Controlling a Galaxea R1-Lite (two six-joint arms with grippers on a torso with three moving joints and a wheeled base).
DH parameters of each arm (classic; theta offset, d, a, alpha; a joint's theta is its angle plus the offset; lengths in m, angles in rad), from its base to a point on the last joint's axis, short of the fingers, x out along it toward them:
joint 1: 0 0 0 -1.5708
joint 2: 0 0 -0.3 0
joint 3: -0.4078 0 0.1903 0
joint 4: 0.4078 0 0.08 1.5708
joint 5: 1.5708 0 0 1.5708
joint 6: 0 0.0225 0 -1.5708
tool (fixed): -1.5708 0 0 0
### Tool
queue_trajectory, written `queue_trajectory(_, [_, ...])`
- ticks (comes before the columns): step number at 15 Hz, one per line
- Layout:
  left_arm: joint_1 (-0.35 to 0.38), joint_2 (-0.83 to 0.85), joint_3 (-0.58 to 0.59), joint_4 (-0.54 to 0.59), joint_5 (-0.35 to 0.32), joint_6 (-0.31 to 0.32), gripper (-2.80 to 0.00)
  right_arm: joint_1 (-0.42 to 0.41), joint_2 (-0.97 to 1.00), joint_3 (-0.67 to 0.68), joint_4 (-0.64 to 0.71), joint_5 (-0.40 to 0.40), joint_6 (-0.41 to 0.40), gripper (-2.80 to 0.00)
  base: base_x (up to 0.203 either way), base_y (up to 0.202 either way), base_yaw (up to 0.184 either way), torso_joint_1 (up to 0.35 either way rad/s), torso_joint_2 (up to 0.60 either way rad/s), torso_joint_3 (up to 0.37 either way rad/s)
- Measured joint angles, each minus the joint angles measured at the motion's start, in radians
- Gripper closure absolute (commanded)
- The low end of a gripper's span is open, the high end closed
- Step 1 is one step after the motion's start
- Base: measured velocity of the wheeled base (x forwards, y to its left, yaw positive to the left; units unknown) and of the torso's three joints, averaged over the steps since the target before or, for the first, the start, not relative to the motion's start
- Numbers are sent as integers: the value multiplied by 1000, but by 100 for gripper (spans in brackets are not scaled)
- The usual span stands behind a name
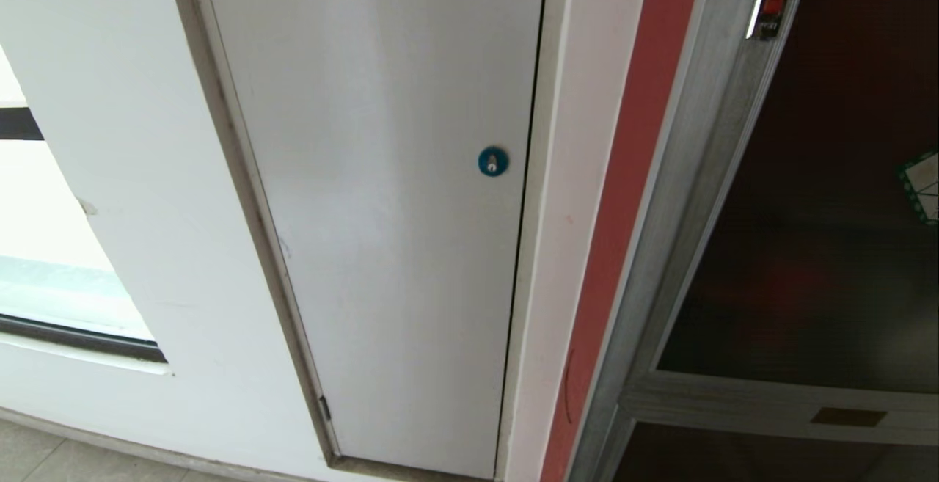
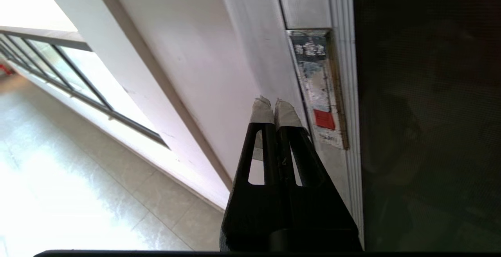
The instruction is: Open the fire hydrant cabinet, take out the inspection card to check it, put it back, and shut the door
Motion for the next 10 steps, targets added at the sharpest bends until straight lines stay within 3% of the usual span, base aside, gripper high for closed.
queue_trajectory(10, [0, 0, 0, 0, 0, 0, 0, 33, -218, 199, -6, -3, 2, 0, 0, 0, 0, 0, 0, 0])
